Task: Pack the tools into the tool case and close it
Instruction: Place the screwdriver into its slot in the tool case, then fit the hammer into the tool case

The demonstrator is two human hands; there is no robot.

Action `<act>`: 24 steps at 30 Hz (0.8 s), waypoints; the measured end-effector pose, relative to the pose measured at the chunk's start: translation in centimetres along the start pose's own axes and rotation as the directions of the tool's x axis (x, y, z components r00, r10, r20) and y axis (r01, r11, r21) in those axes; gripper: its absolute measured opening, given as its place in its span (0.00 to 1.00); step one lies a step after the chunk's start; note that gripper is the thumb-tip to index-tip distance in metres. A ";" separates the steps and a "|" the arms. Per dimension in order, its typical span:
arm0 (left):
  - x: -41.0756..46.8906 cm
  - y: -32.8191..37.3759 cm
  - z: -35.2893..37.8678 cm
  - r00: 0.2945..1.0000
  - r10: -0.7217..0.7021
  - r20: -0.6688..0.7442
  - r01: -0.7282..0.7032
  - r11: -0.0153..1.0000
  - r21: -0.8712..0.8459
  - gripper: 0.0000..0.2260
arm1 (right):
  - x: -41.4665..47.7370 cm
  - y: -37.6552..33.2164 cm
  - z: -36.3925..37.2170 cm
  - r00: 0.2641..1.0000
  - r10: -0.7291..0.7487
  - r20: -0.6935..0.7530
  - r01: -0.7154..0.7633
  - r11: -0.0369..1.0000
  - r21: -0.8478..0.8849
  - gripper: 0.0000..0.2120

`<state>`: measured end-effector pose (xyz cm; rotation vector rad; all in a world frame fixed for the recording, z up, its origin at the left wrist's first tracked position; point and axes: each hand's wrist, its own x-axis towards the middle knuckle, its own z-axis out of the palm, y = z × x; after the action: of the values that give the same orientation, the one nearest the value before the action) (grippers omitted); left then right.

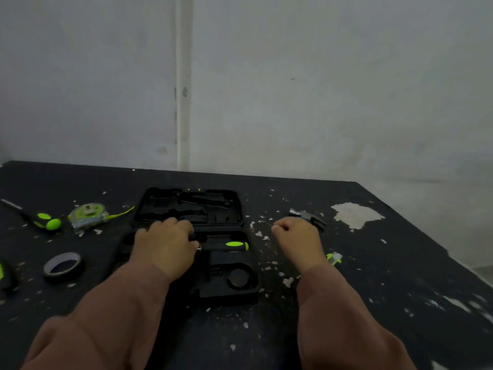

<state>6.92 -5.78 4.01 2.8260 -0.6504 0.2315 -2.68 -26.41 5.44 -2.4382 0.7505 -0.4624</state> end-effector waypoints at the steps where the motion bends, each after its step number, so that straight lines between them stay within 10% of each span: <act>1: 0.0 0.9 0.4 0.999 0.050 0.008 -0.050 0.998 -0.034 0.15 | 0.8 1.0 -0.6 0.997 0.073 -0.022 -0.074 0.997 -0.033 0.11; 8: -0.2 2.4 3.8 0.986 0.159 -0.056 -0.165 0.980 -0.115 0.11 | 4.1 4.9 0.5 0.921 0.372 0.117 -0.346 0.917 -0.198 0.30; 15: -0.2 2.3 4.0 0.970 0.180 -0.162 -0.204 0.968 -0.144 0.07 | 5.7 5.1 1.9 0.913 0.397 0.096 -0.371 0.905 -0.208 0.24; 21: -0.2 2.4 3.3 0.987 0.139 -0.078 -0.152 0.970 -0.190 0.12 | 5.7 5.3 0.4 0.926 0.377 0.003 -0.377 0.926 0.036 0.11; 24: 0.0 2.5 2.5 0.994 0.105 0.009 -0.099 0.961 -0.258 0.13 | 5.0 4.6 -0.9 0.907 0.417 0.061 -0.402 0.812 0.423 0.03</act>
<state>6.06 -8.60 2.10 2.5537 -0.7726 0.1229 -1.03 -32.98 4.31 -1.7982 1.0383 -0.4411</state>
